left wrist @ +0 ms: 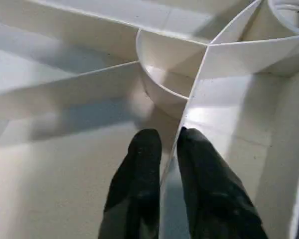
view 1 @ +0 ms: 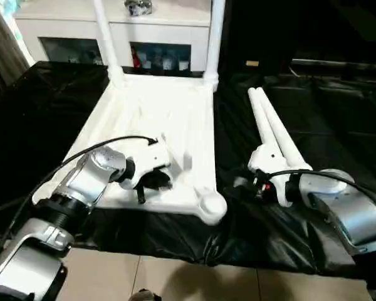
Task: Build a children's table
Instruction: Rotate table base
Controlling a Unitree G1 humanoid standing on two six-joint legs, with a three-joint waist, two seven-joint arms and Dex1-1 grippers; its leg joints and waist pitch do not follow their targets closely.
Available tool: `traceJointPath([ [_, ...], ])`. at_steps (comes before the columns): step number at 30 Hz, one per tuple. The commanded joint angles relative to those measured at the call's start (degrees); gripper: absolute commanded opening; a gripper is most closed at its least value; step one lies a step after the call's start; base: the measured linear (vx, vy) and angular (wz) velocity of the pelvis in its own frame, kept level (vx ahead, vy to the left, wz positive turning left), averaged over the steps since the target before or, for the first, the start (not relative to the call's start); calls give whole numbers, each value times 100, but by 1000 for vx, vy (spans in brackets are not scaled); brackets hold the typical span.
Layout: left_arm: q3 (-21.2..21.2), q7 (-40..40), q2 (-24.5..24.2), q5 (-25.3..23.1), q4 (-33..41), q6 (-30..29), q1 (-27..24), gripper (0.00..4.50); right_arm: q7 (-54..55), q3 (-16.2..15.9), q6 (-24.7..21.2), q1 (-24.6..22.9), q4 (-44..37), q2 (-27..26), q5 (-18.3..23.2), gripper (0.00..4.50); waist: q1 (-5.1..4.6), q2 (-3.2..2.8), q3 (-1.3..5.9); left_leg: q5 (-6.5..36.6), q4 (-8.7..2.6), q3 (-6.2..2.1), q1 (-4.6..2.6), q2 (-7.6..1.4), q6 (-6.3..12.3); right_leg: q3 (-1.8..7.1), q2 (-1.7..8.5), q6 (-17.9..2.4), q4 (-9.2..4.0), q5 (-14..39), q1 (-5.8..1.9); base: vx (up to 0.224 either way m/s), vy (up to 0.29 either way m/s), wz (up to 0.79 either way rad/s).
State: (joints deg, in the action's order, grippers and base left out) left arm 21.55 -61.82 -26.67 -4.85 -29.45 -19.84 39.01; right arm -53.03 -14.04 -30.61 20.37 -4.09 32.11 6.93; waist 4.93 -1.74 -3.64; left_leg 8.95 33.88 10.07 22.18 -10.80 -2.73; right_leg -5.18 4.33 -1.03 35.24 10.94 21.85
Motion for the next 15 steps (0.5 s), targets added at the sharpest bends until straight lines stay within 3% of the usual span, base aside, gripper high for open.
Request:
traceJointPath([
  [1, -278, 341, -17, 55, 126, -275, 113, 40, 10, -33, 67, 63, -18, 15, -37, 249, 5, 10, 405, 1628, -395, -134, -129, -262, -2, 318, 468, -984, -509, 1782, -233, 0, 0, 0],
  [6, -387, 609, 31, 32, 366, -764, 42, 6, 23, -57, 86, 61, -2, 12, -40, 249, -54, 22, 432, 1329, -370, -130, -81, -242, 87, 313, 454, -1042, -461, 1368, -267, 0, 0, 0],
  [12, -440, 738, 35, 9, 664, -1142, -44, 1, 54, -67, 104, 78, 39, -4, -70, 249, -138, 5, 453, 1094, -338, -115, -95, -243, 248, 312, 421, -1322, -410, 723, -264, 0, 0, 0],
  [15, -410, 880, 4, -30, 766, -1248, -61, 1, 60, -69, 104, 96, 60, -13, -74, 249, -133, 11, 441, 1140, -336, -108, -109, -242, 271, 311, 419, -1342, -427, 791, -258, 0, 0, 0],
])
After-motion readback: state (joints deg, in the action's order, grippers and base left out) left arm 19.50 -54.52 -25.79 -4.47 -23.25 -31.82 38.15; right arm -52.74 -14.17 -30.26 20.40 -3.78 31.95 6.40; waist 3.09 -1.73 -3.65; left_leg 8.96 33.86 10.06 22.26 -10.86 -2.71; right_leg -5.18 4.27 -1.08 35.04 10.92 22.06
